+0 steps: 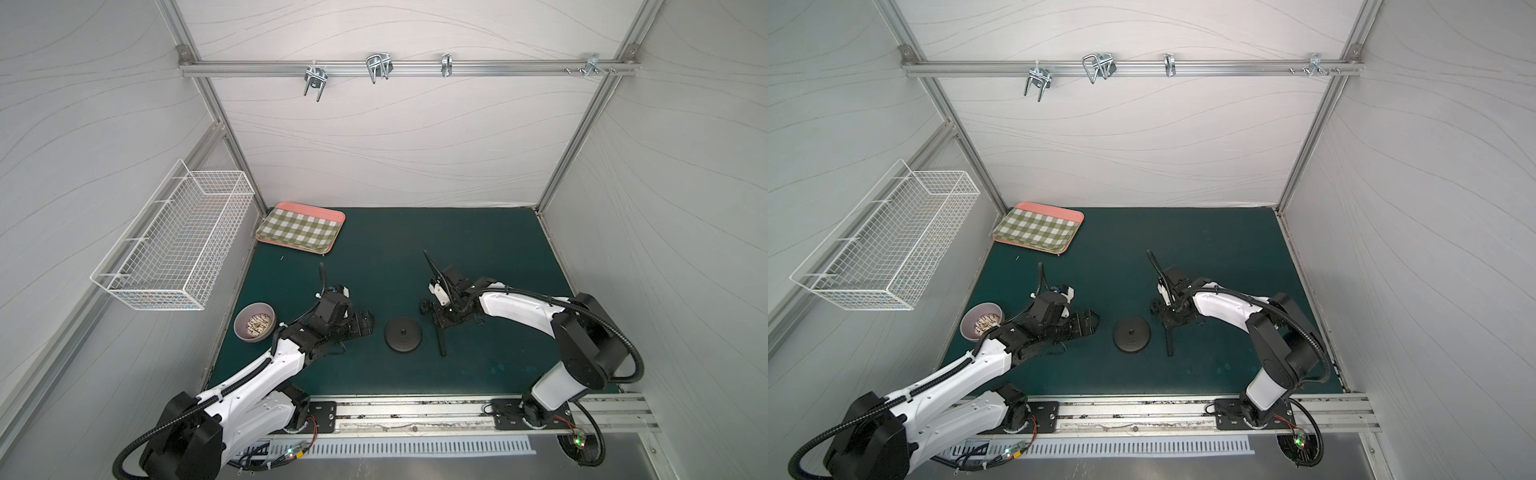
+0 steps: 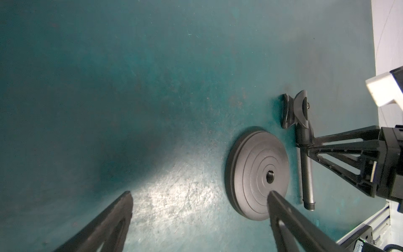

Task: Assemble a microphone stand
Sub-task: Pick up the microphone stand pole from the center of the board.

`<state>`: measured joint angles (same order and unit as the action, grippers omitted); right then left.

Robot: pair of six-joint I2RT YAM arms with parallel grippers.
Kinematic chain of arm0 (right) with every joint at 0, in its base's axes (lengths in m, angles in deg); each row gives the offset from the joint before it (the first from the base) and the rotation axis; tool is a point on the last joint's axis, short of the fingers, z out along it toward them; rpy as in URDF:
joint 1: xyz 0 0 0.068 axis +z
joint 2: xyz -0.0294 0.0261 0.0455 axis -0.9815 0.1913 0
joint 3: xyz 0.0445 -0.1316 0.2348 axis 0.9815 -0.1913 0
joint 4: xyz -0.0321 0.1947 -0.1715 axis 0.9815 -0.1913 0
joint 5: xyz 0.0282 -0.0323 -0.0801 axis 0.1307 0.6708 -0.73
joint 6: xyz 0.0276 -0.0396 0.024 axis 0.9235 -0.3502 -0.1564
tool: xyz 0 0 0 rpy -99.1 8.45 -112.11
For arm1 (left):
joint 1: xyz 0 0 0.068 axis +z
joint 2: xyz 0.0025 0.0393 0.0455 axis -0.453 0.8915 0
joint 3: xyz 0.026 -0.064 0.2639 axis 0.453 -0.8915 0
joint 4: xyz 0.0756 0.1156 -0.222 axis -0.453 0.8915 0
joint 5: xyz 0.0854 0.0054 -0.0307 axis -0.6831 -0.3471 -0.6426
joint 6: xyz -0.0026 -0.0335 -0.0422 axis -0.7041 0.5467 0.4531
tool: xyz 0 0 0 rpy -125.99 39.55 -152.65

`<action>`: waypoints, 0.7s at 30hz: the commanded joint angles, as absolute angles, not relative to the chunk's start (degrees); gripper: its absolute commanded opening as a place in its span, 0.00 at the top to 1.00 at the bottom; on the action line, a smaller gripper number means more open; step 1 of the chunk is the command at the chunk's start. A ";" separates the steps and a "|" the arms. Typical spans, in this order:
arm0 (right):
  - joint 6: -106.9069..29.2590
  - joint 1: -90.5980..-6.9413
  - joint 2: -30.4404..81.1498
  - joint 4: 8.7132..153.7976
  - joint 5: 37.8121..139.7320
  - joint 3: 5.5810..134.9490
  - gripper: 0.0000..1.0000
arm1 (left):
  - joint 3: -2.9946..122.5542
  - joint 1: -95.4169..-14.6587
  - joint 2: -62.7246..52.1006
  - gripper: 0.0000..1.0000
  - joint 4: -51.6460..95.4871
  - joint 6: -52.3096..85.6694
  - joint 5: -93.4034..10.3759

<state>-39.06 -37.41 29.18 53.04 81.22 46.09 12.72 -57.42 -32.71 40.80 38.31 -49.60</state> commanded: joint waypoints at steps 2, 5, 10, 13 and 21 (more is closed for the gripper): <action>-38.45 -36.89 29.57 51.78 80.11 45.02 0.65 | 12.12 -57.69 -33.02 0.04 38.54 39.68 -49.09; -38.37 -36.58 30.43 51.78 80.34 44.93 0.66 | 11.90 -57.68 -33.02 0.03 38.29 39.92 -49.00; -38.02 -35.95 32.11 51.88 80.20 44.84 0.71 | 11.87 -57.69 -33.00 0.03 37.93 40.20 -48.73; -37.76 -35.84 32.33 52.26 80.11 44.50 0.78 | 11.94 -57.70 -32.89 0.03 37.60 39.97 -48.27; -37.74 -35.83 31.23 53.88 80.16 43.62 0.87 | 12.23 -57.69 -32.49 0.03 36.22 40.14 -46.63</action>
<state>-38.01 -36.38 31.10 53.61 80.39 45.13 11.87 -57.42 -32.71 38.99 39.21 -47.42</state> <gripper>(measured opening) 0.190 0.965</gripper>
